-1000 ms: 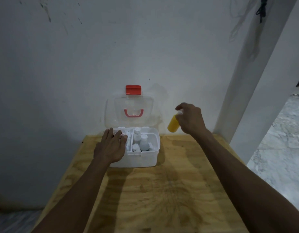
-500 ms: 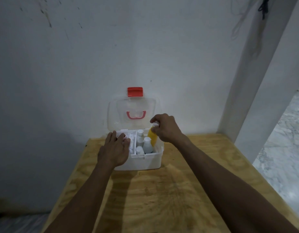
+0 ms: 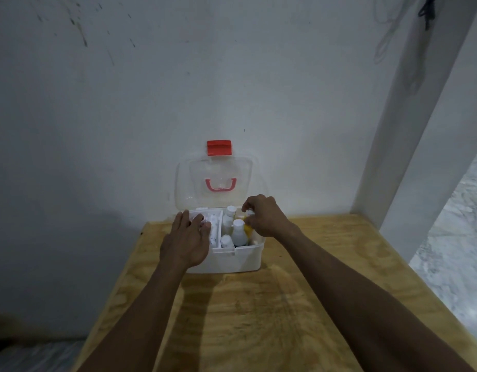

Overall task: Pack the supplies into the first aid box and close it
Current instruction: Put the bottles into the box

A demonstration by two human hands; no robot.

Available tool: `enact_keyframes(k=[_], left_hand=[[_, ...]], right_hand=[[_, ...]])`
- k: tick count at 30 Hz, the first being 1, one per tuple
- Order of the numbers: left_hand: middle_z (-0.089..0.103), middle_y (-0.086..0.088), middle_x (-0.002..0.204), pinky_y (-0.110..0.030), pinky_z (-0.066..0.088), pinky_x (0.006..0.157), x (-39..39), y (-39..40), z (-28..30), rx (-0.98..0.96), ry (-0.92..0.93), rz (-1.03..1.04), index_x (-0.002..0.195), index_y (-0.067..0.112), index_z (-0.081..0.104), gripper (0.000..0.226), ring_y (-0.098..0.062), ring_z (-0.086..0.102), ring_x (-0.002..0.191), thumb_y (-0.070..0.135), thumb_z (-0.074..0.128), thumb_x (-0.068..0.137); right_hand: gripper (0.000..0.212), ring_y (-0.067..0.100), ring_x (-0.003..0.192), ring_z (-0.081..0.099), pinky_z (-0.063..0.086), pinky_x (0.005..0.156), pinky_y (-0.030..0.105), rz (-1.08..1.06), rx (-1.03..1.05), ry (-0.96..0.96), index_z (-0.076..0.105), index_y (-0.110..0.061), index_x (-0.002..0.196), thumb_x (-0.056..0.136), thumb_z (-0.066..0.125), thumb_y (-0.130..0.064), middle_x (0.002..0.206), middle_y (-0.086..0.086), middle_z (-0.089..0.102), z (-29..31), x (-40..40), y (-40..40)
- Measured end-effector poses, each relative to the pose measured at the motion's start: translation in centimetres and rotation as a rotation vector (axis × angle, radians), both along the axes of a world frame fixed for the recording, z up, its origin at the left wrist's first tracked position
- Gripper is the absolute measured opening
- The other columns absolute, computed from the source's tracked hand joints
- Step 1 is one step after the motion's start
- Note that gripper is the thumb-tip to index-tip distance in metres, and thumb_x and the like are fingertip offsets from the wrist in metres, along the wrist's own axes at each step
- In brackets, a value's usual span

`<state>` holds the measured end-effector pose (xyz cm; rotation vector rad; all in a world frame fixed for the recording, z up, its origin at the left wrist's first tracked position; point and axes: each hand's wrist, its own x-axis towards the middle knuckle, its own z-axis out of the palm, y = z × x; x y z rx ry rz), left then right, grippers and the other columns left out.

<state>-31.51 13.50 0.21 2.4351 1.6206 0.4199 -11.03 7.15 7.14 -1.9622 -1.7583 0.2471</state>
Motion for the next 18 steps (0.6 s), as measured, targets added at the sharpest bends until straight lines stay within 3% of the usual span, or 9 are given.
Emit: enact_keyframes(k=[5,11,18], left_hand=[[0.015,-0.004,0.164,-0.054,0.02,0.119,-0.1,0.3,-0.2,0.012,-0.01,-0.009,0.15,0.026,0.027,0.071,-0.023,0.001,0.152,0.059,0.003,0.091],[0.017,-0.002,0.163,-0.054,0.02,0.119,-0.2,0.9,-0.7,0.02,-0.001,-0.016,0.15,0.028,0.028,0.079,-0.022,0.001,0.152,0.064,-0.004,0.086],[0.018,0.001,0.163,-0.054,0.019,0.119,-0.2,1.5,-1.2,0.012,0.002,-0.009,0.148,0.03,0.029,0.089,-0.02,0.001,0.152,0.069,-0.013,0.08]], right_hand=[[0.034,0.028,0.109,0.054,0.051,0.089,0.037,0.038,-0.02,-0.032,0.063,-0.009,0.114,0.082,0.07,-0.003,0.12,0.012,0.061,0.0,-0.4,0.4],[0.053,0.025,0.106,0.061,0.053,0.09,0.037,0.044,-0.034,0.104,0.061,-0.008,0.118,0.07,0.079,0.002,0.116,0.011,0.065,0.6,0.2,0.1],[0.056,0.025,0.104,0.065,0.055,0.09,0.039,0.062,-0.007,0.167,0.059,-0.009,0.121,0.07,0.08,0.004,0.113,0.012,0.069,0.8,0.3,-0.1]])
